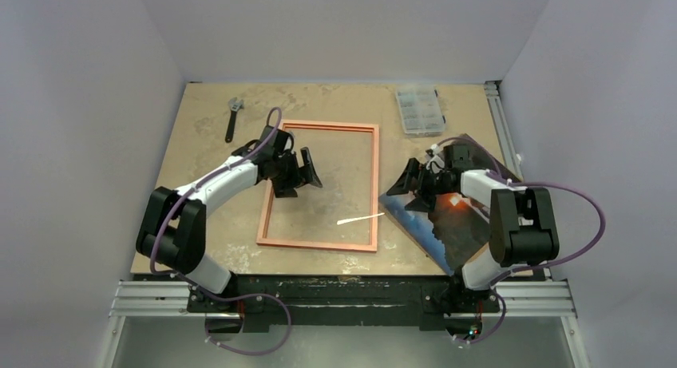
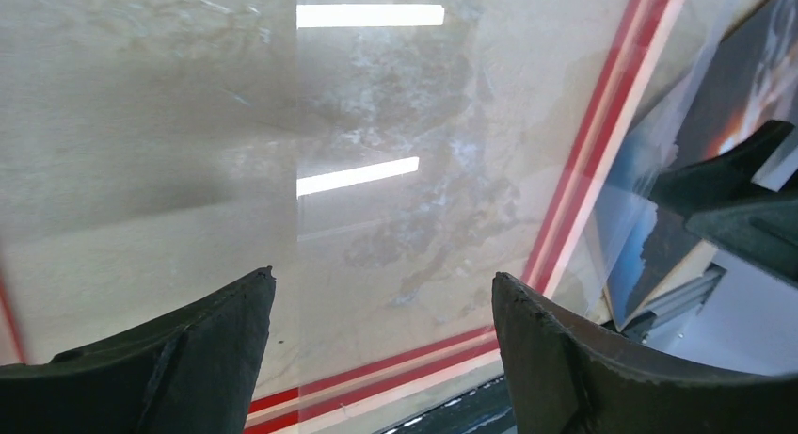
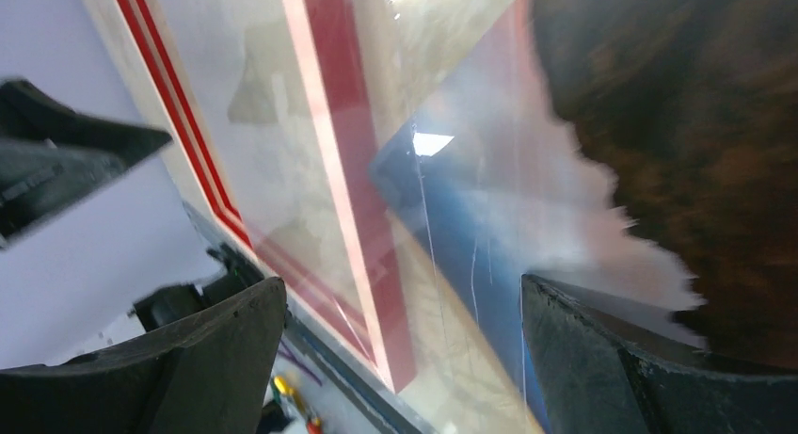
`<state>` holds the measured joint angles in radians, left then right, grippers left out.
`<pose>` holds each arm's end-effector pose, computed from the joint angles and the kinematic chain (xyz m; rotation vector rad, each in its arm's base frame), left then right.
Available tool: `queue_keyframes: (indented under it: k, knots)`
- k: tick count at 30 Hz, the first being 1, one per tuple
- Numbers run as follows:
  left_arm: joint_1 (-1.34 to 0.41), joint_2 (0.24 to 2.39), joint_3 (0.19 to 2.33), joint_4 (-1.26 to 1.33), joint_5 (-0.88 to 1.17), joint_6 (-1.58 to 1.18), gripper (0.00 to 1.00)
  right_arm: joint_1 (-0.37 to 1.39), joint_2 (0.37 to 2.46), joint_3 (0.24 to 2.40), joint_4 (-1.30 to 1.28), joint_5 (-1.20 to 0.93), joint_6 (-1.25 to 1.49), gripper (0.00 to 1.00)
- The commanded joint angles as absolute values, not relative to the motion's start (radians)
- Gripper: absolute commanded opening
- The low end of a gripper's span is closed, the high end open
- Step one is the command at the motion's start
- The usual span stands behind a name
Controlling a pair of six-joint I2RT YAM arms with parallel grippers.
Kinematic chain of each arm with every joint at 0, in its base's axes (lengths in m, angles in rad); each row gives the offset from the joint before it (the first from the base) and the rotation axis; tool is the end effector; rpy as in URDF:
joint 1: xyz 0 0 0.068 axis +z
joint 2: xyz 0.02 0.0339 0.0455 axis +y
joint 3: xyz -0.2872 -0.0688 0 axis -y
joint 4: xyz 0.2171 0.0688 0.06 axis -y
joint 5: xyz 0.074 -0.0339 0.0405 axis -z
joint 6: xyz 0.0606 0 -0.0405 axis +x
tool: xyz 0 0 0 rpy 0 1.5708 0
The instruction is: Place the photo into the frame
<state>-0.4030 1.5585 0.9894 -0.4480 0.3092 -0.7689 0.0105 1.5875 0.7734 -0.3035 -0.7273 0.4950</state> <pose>0.2696 -0.1350 0.2222 -0.3793 2.7175 -0.7867 0.2692 0.0431 0.1768 0.4125 2.6446 1.1362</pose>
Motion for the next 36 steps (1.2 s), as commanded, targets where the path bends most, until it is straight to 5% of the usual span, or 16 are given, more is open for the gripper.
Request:
queue_keyframes:
  k: [1, 13, 24, 36]
  knots:
    - [-0.394, 1.539, 1.063, -0.603, 0.185, -0.673, 0.83, 0.107, 1.559, 0.715, -0.369, -0.7, 0.503, 0.93]
    - [-0.396, 1.476, 0.95, -0.55, 0.213, -0.683, 0.82, 0.055, 1.599, 0.78, -0.346, -0.595, 0.48, 0.91]
    - [-0.396, 1.527, 0.91, -0.486, 0.258, -0.691, 0.81, 0.037, 1.735, 0.714, -0.005, -0.967, 0.605, 0.79]
    - [-0.396, 1.559, 0.916, -0.483, 0.276, -0.675, 0.8, 0.037, 1.574, 0.658, 0.13, -1.118, 0.698, 0.69]
